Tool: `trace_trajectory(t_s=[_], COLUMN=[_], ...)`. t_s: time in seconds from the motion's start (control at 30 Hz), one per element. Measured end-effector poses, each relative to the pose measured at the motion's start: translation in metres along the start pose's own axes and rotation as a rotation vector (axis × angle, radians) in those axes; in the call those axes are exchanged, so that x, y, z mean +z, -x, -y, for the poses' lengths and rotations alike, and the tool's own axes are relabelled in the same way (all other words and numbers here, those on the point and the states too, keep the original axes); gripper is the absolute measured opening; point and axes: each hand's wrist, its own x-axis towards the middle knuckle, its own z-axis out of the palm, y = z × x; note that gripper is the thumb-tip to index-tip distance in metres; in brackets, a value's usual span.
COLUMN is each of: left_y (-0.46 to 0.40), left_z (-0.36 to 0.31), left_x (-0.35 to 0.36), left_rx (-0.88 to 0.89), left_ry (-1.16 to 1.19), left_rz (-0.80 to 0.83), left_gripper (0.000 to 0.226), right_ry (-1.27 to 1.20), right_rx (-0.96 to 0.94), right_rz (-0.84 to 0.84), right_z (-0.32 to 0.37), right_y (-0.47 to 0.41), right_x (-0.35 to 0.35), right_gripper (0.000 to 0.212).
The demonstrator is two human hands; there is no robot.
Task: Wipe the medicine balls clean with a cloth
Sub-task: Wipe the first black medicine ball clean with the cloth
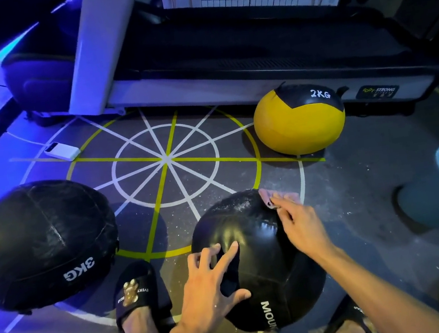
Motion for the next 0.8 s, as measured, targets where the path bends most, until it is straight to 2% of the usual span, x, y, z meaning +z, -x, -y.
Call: trace_trajectory(t_s=[0.1,0.17,0.23,0.27,0.37,0.43,0.53,0.67,0.7,0.73,0.8], left_y=[-0.010,-0.019,-0.030,-0.035,-0.042,-0.040,-0.037,-0.030,-0.029,-0.028,-0.027], left_z=[0.010,0.019,0.024,0.022,0.015,0.013,0.010,0.005,0.004,0.003,0.000], left_x=[-0.012,-0.021,-0.027,-0.028,-0.025,-0.022,-0.018,-0.012,-0.011,-0.010,-0.010], left_rx=[0.030,0.076,0.024,-0.029,-0.168,-0.186,-0.162,-0.139,-0.133,-0.132,-0.131], left_ry=[0.039,0.167,0.361,0.408,0.313,0.293,0.310,0.320,0.322,0.324,0.338], left_rz=[0.087,0.104,0.064,0.049,0.032,0.013,0.014,0.004,0.002,0.000,0.003], left_gripper=[0.096,0.087,0.078,0.081,0.110,0.118,0.121,0.111,0.108,0.107,0.106], right_ry=[-0.008,0.004,0.021,0.020,-0.011,-0.009,0.030,0.134,0.149,0.142,0.081], right_rx=[-0.007,0.020,0.021,0.019,0.005,-0.010,-0.136,-0.490,-0.530,-0.520,-0.343], right_rz=[-0.055,-0.087,-0.101,-0.111,-0.158,-0.195,-0.203,-0.076,-0.055,-0.041,-0.054], right_z=[-0.001,-0.002,-0.003,-0.003,-0.008,-0.014,-0.018,0.006,0.011,0.012,0.002], right_y=[0.012,0.019,0.032,0.039,0.054,0.062,0.075,0.079,0.071,0.061,0.036], right_x=[0.000,-0.004,-0.005,-0.005,0.002,0.010,0.021,0.032,0.031,0.030,0.022], right_gripper=[0.038,0.037,0.038,0.039,0.039,0.040,0.038,0.042,0.043,0.044,0.043])
